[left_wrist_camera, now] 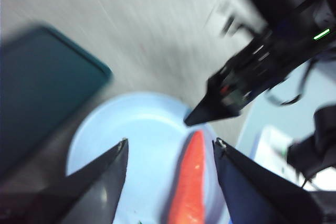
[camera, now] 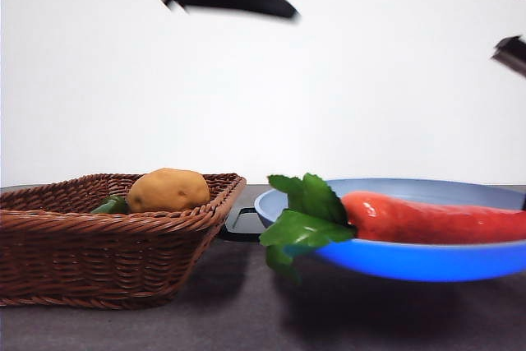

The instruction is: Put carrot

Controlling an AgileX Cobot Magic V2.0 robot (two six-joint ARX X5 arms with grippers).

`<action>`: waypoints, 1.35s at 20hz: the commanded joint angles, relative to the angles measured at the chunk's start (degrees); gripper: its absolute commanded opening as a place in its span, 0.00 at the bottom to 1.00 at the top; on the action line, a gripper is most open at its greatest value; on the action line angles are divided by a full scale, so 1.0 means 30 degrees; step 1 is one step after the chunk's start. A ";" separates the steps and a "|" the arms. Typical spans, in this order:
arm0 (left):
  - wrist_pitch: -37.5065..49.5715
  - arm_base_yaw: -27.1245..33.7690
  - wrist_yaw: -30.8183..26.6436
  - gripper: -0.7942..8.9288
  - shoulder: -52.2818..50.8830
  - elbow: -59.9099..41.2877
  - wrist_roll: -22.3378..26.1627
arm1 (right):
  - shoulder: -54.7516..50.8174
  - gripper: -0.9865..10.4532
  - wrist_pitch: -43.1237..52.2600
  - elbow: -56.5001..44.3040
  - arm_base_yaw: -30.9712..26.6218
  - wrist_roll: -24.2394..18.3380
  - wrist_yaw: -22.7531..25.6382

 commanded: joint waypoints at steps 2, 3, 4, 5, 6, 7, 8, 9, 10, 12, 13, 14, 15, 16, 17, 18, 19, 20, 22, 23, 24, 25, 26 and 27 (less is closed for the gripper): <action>-0.0663 0.1049 0.0000 0.37 -0.2594 0.0233 0.0029 | 0.3169 0.09 0.1035 0.2550 -0.0364 -0.0707 -0.0073; -0.0831 0.1370 0.0000 0.37 -0.3359 0.0233 0.0029 | 0.4153 0.09 0.1166 0.3337 -0.0495 -0.0882 -0.0022; -0.0976 0.1734 0.0000 0.37 -0.4218 0.0233 0.0029 | 0.5472 0.09 0.1246 0.4430 -0.0678 -0.1035 -0.0036; -0.1093 0.2018 0.0000 0.37 -0.4947 0.0233 0.0029 | 0.6644 0.09 0.1282 0.5428 -0.0852 -0.1144 -0.0029; -0.1195 0.2251 0.0000 0.37 -0.5574 0.0233 0.0029 | 0.7810 0.09 0.1326 0.6433 -0.0998 -0.1144 -0.0044; -0.1290 0.2433 0.0000 0.37 -0.6142 0.0233 0.0029 | 0.8976 0.09 0.1326 0.7482 -0.1100 -0.1144 -0.0058; -0.1406 0.2565 -0.0015 0.37 -0.6615 0.0233 0.0036 | 1.0076 0.09 0.1326 0.8488 -0.1122 -0.1144 -0.0058; -0.1530 0.2645 -0.0036 0.37 -0.6987 0.0233 0.0036 | 1.1125 0.09 0.1326 0.9479 -0.1173 -0.1137 -0.0073; -0.1705 0.2703 -0.0073 0.37 -0.7300 0.0233 0.0036 | 1.2131 0.09 0.1319 1.0448 -0.1224 -0.1137 -0.0095; -0.2106 0.2703 -0.0488 0.37 -0.7613 0.0233 0.0029 | 1.3901 0.09 0.1319 1.2182 -0.1224 -0.1122 -0.0102; -0.2317 0.2710 -0.0539 0.37 -0.7628 0.0233 0.0044 | 1.4637 0.09 0.1311 1.2903 -0.1246 -0.1107 -0.0102; -0.2514 0.2703 -0.0525 0.37 -0.7628 0.0233 0.0044 | 1.5212 0.09 0.1319 1.3449 -0.1246 -0.1035 -0.0102; -0.2754 0.2710 -0.0554 0.37 -0.7628 0.0233 0.0044 | 1.5679 0.09 0.1311 1.3872 -0.1290 -0.0954 -0.0102; -0.2943 0.2703 -0.0699 0.37 -0.7628 0.0233 0.0044 | 1.5963 0.09 0.1333 1.4083 -0.1341 -0.0816 -0.0080; -0.3082 0.2703 -0.0984 0.37 -0.7628 0.0233 0.0044 | 1.6167 0.09 0.1435 1.4120 -0.1355 -0.0801 -0.0044; -0.3184 0.2703 -0.1013 0.37 -0.7628 0.0233 0.0051 | 1.6262 0.09 0.1450 1.4120 -0.1377 -0.0816 -0.0044; -0.3198 0.2703 -0.1020 0.37 -0.7621 0.0233 0.0051 | 1.6320 0.11 0.1450 1.4120 -0.1464 -0.0823 -0.0051; -0.3198 0.2703 -0.1049 0.37 -0.7606 0.0233 0.0073 | 1.6320 0.14 0.1443 1.4120 -0.1479 -0.0845 -0.0022; -0.3191 0.2703 -0.1195 0.37 -0.7606 0.0233 0.0095 | 1.6320 0.20 0.1457 1.4120 -0.1479 -0.0845 -0.0007; -0.3198 0.2703 -0.1450 0.37 -0.7606 0.0233 0.0095 | 1.6320 0.21 0.1479 1.4120 -0.1479 -0.0852 0.0168; -0.3184 0.2703 -0.1668 0.37 -0.7606 0.0233 0.0102 | 1.6320 0.22 0.1508 1.4120 -0.1479 -0.0903 0.0423; -0.3155 0.2703 -0.2011 0.37 -0.7606 0.0233 0.0102 | 1.6313 0.22 0.1639 1.4120 -0.1479 -0.1151 0.0393; -0.3075 0.2703 -0.2208 0.37 -0.7584 0.0233 0.0109 | 1.6269 0.22 0.1821 1.4120 -0.1479 -0.1137 0.0226; -0.2914 0.2703 -0.2521 0.37 -0.7555 0.0233 0.0109 | 1.6160 0.22 0.1821 1.4120 -0.1494 -0.1137 0.0240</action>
